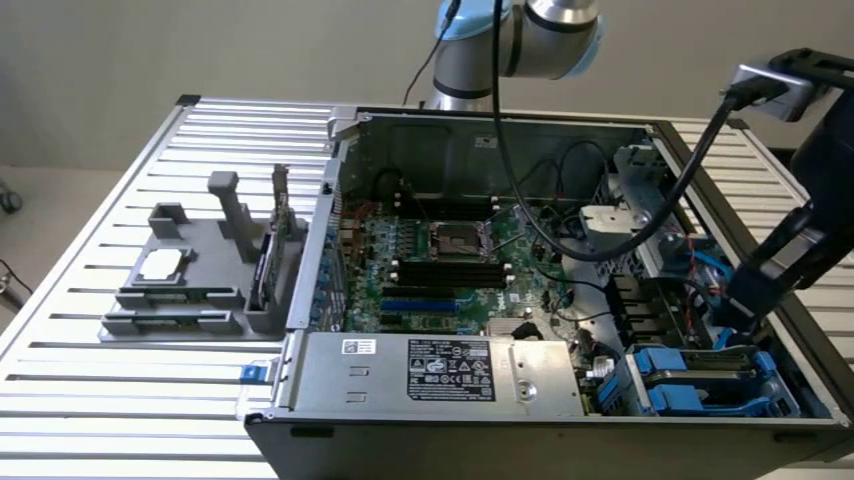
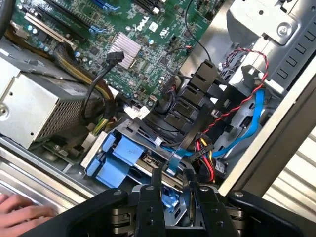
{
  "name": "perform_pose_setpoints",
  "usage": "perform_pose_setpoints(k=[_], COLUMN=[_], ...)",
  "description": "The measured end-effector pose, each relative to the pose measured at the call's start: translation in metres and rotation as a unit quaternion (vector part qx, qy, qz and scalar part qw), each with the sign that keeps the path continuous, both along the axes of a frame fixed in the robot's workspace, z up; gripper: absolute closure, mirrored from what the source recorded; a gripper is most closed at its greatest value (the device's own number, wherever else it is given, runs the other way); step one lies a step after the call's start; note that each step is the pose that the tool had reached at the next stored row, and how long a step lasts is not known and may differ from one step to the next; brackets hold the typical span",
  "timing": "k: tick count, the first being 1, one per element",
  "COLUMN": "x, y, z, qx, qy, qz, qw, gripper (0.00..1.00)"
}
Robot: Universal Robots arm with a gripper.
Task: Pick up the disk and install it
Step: 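Insert the first disk wire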
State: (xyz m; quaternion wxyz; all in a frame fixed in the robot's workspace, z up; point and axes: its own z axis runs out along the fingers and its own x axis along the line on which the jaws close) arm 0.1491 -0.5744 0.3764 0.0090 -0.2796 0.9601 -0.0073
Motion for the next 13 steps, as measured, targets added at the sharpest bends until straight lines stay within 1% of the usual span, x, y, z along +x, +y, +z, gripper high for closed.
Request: perform_pose_setpoints(k=[1, 3, 4, 7, 9, 11, 13], x=[0.0000, 0.0000, 0.0000, -0.0001, -0.0001, -0.0001, -0.0001], y=[0.0000, 0.0000, 0.0000, -0.0001, -0.0001, -0.0002, -0.0002], z=[0.0002, 0.0002, 0.0002, 0.0007, 0.0018, 0.0045, 0.0087], qx=[-0.0001, 0.0000, 0.0004, 0.0011, 0.0026, 0.0042, 0.0047], qy=[0.0025, 0.0088, 0.0106, 0.0138, 0.0155, 0.0157, 0.0157], qz=[-0.003, -0.011, -0.016, -0.031, -0.040, -0.050, -0.062], qw=[1.0000, 0.9999, 0.9998, 0.9994, 0.9991, 0.9986, 0.9980], gripper=[0.69, 0.69, 0.69, 0.69, 0.69, 0.69, 0.69])
